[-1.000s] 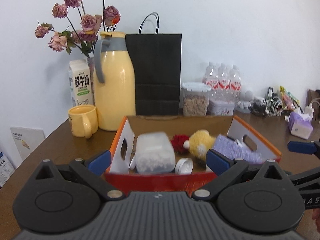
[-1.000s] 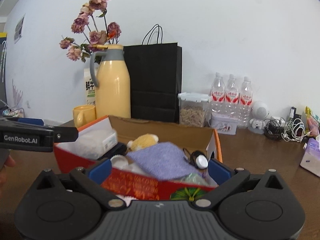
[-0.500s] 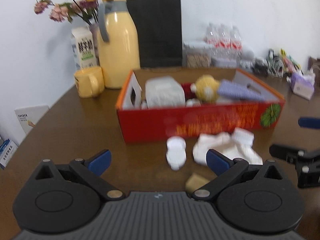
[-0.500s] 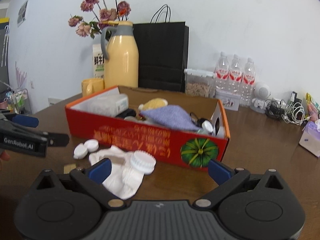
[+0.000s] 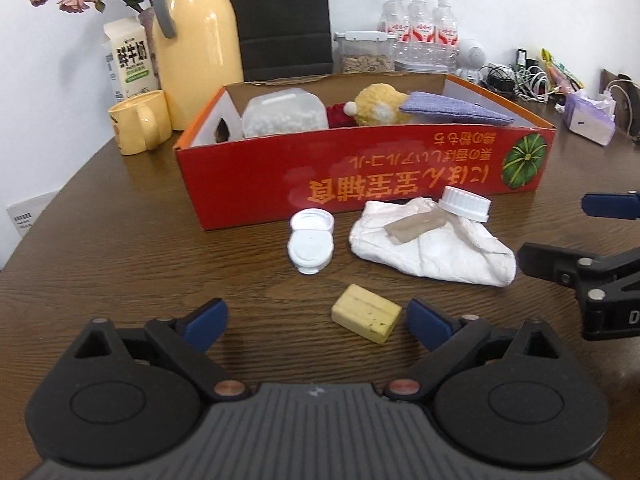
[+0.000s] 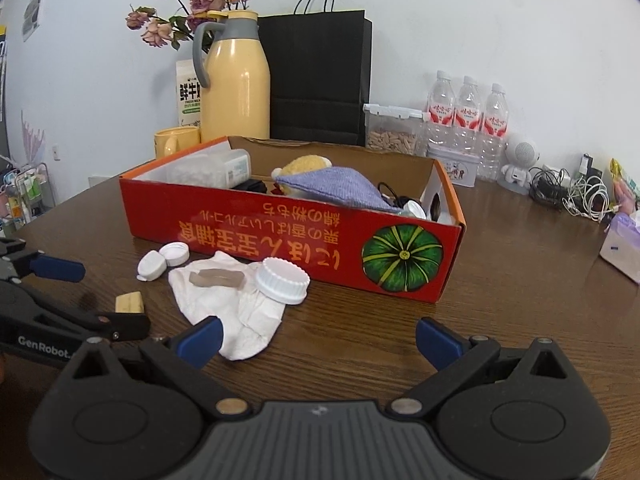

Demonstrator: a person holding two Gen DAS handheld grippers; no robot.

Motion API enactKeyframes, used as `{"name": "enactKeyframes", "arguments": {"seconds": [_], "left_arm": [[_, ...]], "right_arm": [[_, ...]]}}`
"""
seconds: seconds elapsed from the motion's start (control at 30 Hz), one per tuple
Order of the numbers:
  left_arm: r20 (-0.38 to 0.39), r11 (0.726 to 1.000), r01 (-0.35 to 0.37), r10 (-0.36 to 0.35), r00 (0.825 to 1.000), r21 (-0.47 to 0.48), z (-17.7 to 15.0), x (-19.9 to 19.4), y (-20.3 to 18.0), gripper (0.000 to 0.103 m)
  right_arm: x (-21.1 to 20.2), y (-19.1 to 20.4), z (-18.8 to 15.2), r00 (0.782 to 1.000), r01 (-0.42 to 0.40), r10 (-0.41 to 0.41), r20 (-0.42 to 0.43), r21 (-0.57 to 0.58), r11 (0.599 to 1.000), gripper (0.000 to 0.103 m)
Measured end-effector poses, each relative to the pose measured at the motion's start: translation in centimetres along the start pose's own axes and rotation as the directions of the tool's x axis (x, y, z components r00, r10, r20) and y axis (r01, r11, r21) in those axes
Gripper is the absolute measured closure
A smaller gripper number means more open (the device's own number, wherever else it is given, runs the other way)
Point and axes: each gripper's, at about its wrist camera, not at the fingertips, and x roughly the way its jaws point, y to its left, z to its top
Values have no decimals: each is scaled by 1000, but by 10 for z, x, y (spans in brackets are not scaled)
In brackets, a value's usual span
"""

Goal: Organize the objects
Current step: 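Withdraw both grippers and grasp the yellow soap bar with the left gripper, then grasp the ribbed white cap with the right gripper while the left gripper holds the soap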

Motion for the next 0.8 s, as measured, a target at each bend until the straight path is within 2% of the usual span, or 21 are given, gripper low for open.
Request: {"name": "enactKeyframes", "arguments": {"seconds": [0.1,0.2,0.27,0.3,0.33,0.47,0.63,0.8], "left_arm": [[7,1000,18,-18,1000,-6,0,0,-1,11],[17,999,51,-51,999,-9,0,0,-2,25],[31,997,79,-79,996,9,-1,-3,-5,46],[39,996,89,-90,995,19,-2,-5,-8,53],[46,995,101,-102,994,28,-3,-6,-10,66],[59,994,100,-103,993,49,-5,-9,-17,67],[81,995,102,-102,991,4,0,-13,-10,67],[124,997,71,-67,990,-31,13,-18,-1,67]], "right_arm": [[3,0,-1,1000,-2,2,-5,8,1000,0],[6,-1,-2,1000,-2,3,-12,14,1000,0],[7,-1,-2,1000,-2,3,-18,17,1000,0],[7,-2,-2,1000,-4,4,-19,20,1000,0],[7,-2,-2,1000,-5,5,-17,23,1000,0],[8,-3,-2,1000,-4,5,-20,26,1000,0],[9,-3,-2,1000,4,-3,-27,29,1000,0],[11,-4,-2,999,5,-4,-37,35,999,0]]}}
